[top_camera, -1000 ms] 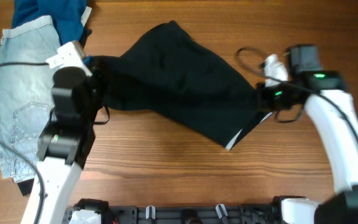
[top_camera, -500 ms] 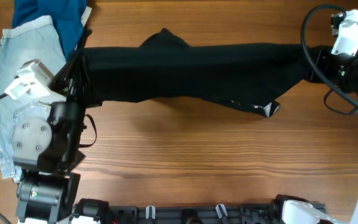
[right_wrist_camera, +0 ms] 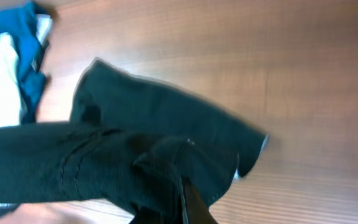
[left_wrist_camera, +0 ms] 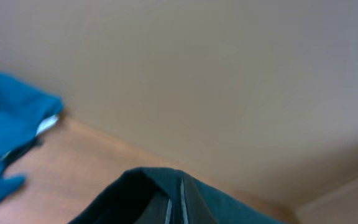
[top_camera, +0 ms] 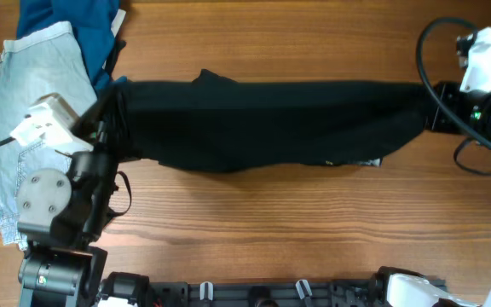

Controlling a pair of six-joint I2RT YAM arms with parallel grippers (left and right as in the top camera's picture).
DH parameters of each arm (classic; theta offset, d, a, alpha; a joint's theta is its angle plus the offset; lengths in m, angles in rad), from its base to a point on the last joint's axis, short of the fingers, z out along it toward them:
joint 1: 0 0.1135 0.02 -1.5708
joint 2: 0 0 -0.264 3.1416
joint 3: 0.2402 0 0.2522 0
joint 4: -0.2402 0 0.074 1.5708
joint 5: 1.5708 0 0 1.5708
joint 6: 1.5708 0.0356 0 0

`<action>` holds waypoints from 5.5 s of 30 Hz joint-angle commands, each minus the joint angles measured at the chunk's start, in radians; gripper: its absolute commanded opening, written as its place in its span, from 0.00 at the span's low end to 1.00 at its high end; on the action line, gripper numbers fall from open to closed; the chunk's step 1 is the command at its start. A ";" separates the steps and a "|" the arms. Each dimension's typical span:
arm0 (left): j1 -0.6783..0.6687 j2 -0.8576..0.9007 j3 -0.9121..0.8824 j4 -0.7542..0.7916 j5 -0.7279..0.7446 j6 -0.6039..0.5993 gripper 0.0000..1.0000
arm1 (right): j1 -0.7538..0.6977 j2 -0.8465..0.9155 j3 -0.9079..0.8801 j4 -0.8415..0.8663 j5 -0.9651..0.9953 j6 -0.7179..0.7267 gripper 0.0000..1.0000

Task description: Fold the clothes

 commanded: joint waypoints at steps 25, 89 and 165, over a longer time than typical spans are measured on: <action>0.017 0.796 0.003 0.113 0.104 0.012 0.04 | -0.021 0.085 -0.660 0.328 0.325 0.435 0.04; -0.148 1.025 0.003 0.221 0.260 0.645 0.08 | 0.071 0.380 -0.417 0.637 0.079 0.245 0.91; 0.128 0.940 0.028 -0.036 0.391 0.348 1.00 | 0.163 0.616 -0.570 1.213 0.213 0.006 1.00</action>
